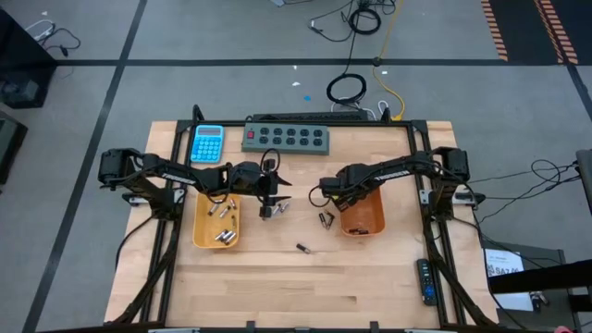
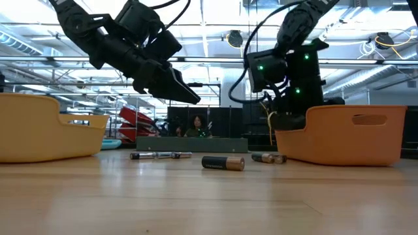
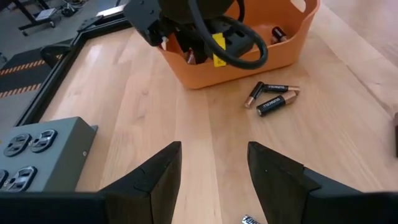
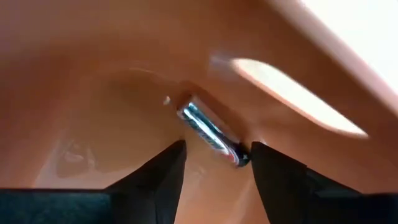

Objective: Sort batteries
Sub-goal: Put the silver battery into the yellow bin

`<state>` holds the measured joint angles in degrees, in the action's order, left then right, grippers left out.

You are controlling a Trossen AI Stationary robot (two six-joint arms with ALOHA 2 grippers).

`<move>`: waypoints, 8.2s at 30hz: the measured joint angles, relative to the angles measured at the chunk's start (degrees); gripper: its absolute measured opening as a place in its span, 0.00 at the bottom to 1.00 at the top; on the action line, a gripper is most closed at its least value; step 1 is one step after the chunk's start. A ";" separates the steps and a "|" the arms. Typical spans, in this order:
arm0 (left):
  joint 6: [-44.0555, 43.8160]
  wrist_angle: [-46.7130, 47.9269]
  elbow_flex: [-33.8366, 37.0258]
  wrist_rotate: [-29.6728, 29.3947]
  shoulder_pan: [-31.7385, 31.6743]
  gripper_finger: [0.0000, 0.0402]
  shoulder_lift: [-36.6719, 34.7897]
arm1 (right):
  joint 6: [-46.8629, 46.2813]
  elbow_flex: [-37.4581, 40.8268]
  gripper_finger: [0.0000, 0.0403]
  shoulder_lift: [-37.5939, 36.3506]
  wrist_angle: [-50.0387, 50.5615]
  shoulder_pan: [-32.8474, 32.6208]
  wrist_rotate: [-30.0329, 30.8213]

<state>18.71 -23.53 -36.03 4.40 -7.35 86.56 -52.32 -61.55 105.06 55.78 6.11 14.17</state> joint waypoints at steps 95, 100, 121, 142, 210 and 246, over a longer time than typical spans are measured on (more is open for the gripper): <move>-13.72 13.99 -1.64 -1.69 2.77 0.12 -18.41 | 39.99 -4.49 0.52 -14.94 -30.29 -12.39 8.63; -28.40 40.57 -1.66 -2.50 5.05 0.12 -30.69 | 40.97 -4.41 0.49 -14.94 -25.51 -11.78 13.64; -52.63 65.03 -3.74 -23.46 16.00 0.51 -32.82 | 49.36 2.91 0.46 -14.85 -38.25 -5.30 10.88; -31.92 51.07 -14.93 -8.66 6.62 0.43 2.28 | 48.51 2.89 0.46 -14.87 -41.00 -5.33 11.30; -29.46 65.62 -19.74 -23.60 12.36 0.05 -1.14 | 48.50 2.80 0.46 -10.22 -43.55 -5.33 11.19; -33.13 60.24 -15.17 -23.82 8.60 0.44 -10.11 | 49.02 2.83 0.46 -10.52 -45.74 -6.27 10.98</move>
<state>-14.42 36.71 -51.20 -19.41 1.24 76.46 -3.29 -58.72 94.54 10.04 -0.16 25.15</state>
